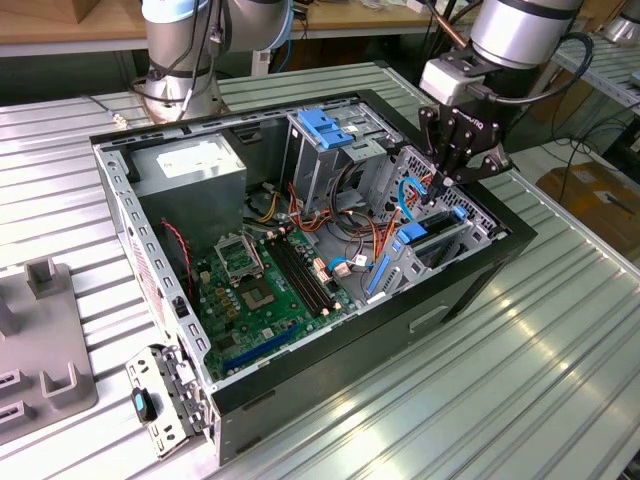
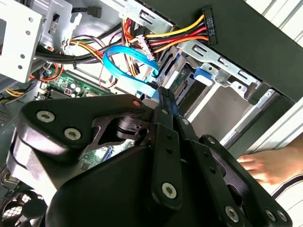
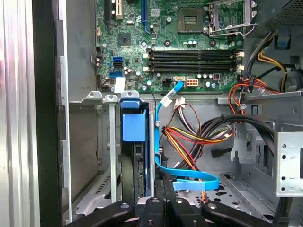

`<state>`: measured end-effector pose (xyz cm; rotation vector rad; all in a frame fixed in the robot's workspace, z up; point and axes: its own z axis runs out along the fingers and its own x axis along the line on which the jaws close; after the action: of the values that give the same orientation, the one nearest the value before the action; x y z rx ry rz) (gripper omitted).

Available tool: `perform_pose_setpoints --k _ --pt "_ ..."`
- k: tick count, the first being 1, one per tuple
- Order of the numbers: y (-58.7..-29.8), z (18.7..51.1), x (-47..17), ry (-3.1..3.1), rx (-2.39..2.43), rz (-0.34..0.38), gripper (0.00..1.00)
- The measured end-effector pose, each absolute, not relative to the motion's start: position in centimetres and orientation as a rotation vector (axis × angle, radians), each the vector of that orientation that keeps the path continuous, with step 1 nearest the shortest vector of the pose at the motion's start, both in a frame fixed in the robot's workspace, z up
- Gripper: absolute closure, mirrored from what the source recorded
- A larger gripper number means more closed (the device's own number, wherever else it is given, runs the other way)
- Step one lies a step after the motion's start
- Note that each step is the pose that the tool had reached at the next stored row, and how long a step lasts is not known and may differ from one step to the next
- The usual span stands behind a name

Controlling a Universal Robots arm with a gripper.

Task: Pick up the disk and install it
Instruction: 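Insert the first disk wire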

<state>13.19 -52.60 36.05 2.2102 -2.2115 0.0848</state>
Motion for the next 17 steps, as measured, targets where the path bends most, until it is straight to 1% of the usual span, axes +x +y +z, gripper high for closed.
perform_pose_setpoints --k 3,6,12,13,17 --pt "-52.60 36.09 13.19 -2.211 2.210 0.085 0.89" --pt "-52.60 36.07 13.19 -2.232 2.229 0.043 0.89" --pt "-52.61 36.06 13.19 -2.233 2.231 0.040 0.89" --pt "-52.64 36.05 13.19 -2.233 2.231 0.040 0.82" --pt "-52.72 35.47 13.22 -2.240 2.236 0.026 0.82"
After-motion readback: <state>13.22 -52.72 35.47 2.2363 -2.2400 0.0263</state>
